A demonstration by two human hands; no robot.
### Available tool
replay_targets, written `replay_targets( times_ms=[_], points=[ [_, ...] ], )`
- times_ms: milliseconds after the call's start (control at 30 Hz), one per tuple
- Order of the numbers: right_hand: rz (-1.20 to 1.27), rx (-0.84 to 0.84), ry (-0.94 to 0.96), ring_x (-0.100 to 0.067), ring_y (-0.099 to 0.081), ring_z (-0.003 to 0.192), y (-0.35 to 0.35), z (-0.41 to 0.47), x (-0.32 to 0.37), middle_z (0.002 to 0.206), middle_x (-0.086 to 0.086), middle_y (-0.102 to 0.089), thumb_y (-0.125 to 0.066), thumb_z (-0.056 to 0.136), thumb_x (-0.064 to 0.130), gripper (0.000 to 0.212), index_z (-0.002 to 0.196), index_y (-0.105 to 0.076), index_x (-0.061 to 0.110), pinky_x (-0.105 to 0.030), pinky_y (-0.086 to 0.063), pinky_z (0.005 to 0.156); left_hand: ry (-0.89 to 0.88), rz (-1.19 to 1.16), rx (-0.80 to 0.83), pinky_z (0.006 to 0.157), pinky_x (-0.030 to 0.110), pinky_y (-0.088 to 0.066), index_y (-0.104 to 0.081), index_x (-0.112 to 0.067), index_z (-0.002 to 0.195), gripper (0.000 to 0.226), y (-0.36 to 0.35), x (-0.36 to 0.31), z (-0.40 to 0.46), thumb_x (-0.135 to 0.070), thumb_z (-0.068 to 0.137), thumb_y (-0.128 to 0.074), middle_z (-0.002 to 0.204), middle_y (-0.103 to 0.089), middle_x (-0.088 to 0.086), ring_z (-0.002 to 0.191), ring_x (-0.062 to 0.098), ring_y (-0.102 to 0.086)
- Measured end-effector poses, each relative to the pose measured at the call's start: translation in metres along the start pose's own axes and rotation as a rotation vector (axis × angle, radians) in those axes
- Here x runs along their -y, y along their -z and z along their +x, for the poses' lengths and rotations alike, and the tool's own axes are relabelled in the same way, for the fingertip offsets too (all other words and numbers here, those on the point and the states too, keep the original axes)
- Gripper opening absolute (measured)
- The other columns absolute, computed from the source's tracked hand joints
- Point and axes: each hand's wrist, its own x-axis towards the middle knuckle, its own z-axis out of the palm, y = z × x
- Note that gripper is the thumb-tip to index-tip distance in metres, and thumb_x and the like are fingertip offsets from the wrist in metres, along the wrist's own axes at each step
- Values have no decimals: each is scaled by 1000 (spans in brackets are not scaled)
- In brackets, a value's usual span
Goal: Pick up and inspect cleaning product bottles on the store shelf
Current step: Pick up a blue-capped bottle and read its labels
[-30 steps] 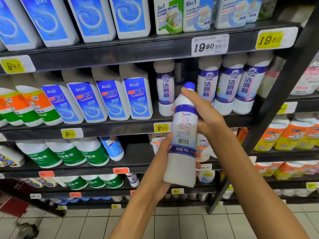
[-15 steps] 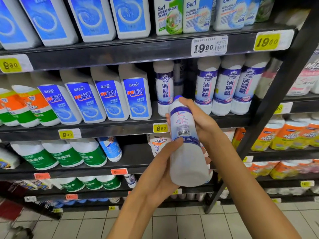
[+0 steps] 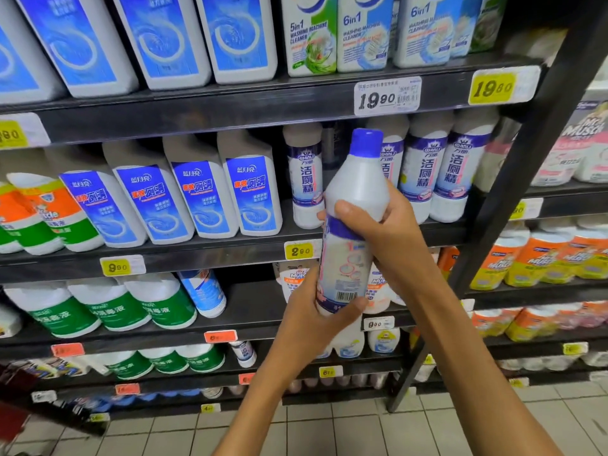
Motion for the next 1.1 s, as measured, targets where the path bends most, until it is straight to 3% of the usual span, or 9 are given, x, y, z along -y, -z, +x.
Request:
replay_targets(
  times_ms=[100, 233, 333, 500, 633, 767, 833, 933, 1100],
  points=[
    [-83, 74, 170, -2, -63, 93, 2, -11, 0, 99, 11, -64, -79, 61, 27, 54, 107, -52, 32, -16, -53, 71, -64, 94, -15, 79, 11, -50, -46, -36, 117, 57, 5, 4, 7, -36, 71, -78, 112, -63, -14, 105, 4, -61],
    [35, 257, 187, -9, -64, 100, 19, -19, 4, 108, 14, -66, -82, 59, 28, 60, 114, -58, 34, -22, -53, 75, -149, 33, -33, 86, 22, -52, -52, -29, 116, 58, 17, 7, 11, -13, 69, -82, 115, -65, -5, 107, 8, -61],
    [196, 383, 105, -16, -62, 106, 30, -14, 4, 112, 6, -67, -86, 57, 43, 69, 120, -59, 30, -30, -53, 84, -155, -42, 1, 92, 37, -53, -61, -24, 114, 60, 26, 8, 10, -22, 60, -85, 113, -68, -1, 109, 16, -63],
    [585, 499, -67, -22, -65, 105, 24, -4, -11, 114, -5, -69, -86, 57, 45, 78, 126, -57, 20, -37, -53, 90, -6, -187, 330, 91, 29, -50, -66, -27, 116, 45, 22, 23, 4, -52, 77, -70, 118, -68, -1, 112, 19, -63],
    [452, 212, -151, -20, -68, 79, 17, -7, -19, 90, -7, -71, -88, 51, 47, 67, 107, -64, 19, -33, -56, 70, 131, -242, 246, 95, 34, -50, -65, -31, 117, 58, 5, 35, 3, -69, 74, -60, 121, -67, -2, 118, 21, -59],
    [155, -82, -177, -14, -71, 83, 7, -4, -20, 91, 0, -73, -74, 66, 41, 53, 112, -57, 22, -25, -55, 63, 116, -243, 95, 68, 13, -52, -63, -30, 103, 45, -10, 26, 12, -66, 75, -61, 94, -73, -13, 91, 0, -68],
    [171, -62, -196, -11, -70, 87, 5, -3, -19, 95, 4, -73, -66, 73, 47, 48, 115, -56, 27, -22, -54, 65, 52, -219, 62, 69, 13, -52, -57, -28, 109, 42, -14, 25, 11, -56, 81, -44, 98, -71, -11, 88, 1, -69],
    [266, 23, -221, -9, -70, 89, 9, -3, -13, 96, 6, -74, -62, 77, 54, 44, 113, -57, 28, -20, -55, 66, 149, -347, 46, 69, 25, -56, -63, -20, 107, 61, -9, 28, 8, -68, 84, -34, 88, -75, -1, 80, 12, -71],
    [228, 56, -275, -17, -72, 84, 8, -2, -11, 97, -5, -74, -61, 69, 52, 68, 124, -53, 12, -26, -56, 64, 266, -479, 165, 76, 38, -57, -59, -16, 118, 81, -12, 37, 5, -78, 70, -37, 94, -74, 7, 82, 21, -70]
  ],
)
